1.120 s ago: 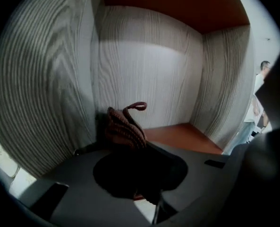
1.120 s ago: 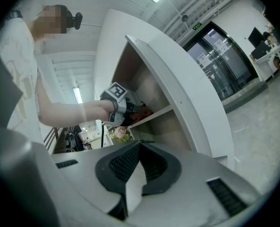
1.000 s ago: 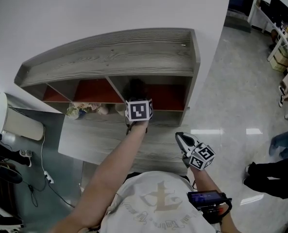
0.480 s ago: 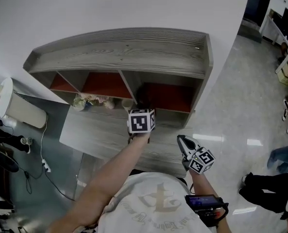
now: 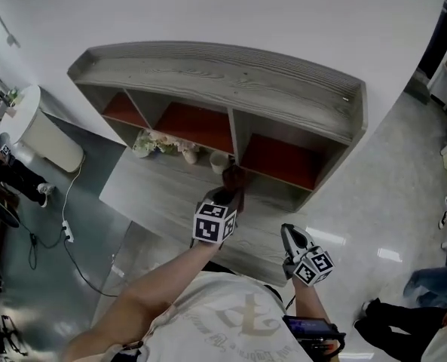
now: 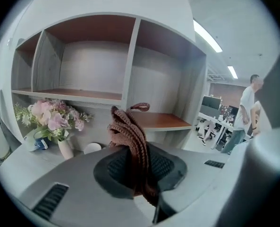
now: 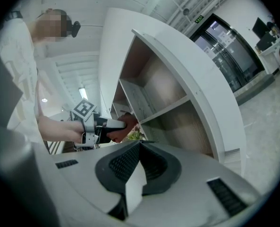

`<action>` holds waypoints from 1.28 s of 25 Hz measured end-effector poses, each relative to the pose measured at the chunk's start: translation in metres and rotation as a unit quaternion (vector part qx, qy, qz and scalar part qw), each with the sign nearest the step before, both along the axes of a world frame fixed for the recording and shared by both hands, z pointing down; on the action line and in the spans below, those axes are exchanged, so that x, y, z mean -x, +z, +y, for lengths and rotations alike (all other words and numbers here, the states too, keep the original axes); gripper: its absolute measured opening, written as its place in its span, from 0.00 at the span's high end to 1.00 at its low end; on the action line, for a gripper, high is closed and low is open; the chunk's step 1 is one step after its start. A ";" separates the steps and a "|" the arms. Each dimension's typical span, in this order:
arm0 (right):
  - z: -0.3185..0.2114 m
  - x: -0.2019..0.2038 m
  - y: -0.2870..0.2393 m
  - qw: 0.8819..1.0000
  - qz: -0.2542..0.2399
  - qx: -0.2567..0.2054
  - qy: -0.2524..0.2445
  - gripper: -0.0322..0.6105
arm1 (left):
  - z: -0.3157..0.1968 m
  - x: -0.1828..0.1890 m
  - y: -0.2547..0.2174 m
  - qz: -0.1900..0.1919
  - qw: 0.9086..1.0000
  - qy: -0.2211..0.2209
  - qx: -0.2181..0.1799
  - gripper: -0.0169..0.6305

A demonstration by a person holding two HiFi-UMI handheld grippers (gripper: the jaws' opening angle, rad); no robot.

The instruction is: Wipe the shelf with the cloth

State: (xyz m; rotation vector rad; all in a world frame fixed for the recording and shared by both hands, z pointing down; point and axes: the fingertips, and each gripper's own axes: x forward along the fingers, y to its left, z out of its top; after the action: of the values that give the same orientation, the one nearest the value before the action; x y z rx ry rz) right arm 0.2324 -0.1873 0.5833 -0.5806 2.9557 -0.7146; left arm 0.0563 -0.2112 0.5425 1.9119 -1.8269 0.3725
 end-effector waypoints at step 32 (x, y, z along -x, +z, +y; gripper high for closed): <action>0.009 0.132 -0.029 0.999 0.028 -0.022 0.030 0.94 | -0.021 0.115 -0.091 0.061 0.987 0.119 -0.094 0.87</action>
State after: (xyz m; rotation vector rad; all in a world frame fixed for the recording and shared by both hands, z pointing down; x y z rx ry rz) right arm 0.1003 -0.1785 0.5546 -0.6949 2.9823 -0.6381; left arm -0.0585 -0.2319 0.4512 2.2392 -1.6079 0.1587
